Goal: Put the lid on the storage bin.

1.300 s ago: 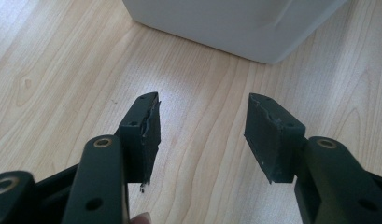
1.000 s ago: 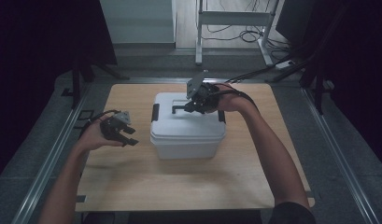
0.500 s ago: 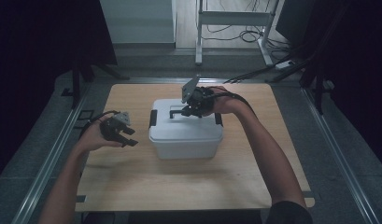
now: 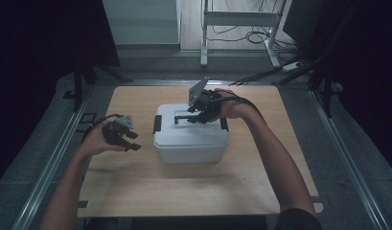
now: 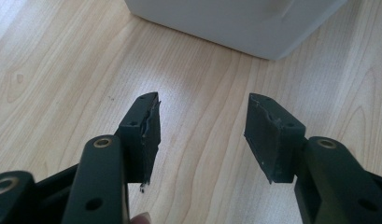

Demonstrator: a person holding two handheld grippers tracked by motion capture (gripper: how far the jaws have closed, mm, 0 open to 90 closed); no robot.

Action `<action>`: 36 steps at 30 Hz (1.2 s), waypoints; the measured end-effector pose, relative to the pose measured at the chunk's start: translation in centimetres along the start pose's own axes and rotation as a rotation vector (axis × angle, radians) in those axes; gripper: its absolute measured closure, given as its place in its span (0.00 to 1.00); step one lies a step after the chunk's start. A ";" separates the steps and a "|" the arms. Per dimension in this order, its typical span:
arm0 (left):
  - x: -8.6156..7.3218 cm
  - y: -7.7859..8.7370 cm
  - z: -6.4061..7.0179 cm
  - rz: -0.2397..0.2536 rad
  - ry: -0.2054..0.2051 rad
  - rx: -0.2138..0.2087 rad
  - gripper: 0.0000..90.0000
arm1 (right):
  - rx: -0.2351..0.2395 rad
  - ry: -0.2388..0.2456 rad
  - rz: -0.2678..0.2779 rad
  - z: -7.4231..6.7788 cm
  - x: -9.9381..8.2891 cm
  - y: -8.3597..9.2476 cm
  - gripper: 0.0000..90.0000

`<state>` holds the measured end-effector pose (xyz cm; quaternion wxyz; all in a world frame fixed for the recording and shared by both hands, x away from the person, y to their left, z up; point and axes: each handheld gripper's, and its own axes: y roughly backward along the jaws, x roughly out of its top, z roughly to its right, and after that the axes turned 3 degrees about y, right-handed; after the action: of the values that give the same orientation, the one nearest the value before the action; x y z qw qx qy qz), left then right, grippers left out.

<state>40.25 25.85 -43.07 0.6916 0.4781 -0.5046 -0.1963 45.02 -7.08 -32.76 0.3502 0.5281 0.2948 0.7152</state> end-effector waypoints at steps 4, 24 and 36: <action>0.1 0.2 0.1 0.008 -0.003 0.008 0.51 | -0.041 -0.062 0.050 -0.2 -0.9 1.6 0.60; 0.4 0.7 0.7 0.037 0.010 0.024 0.51 | -0.177 -0.261 0.168 -3.2 -7.1 6.2 0.55; 0.2 0.7 0.8 0.037 0.010 0.029 0.51 | -0.208 -0.315 0.185 -4.6 -10.2 7.4 0.55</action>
<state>39.49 25.66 -42.32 0.6906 0.4798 -0.5125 -0.1738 41.20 -19.90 -33.69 0.3774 0.6191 0.1114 0.6795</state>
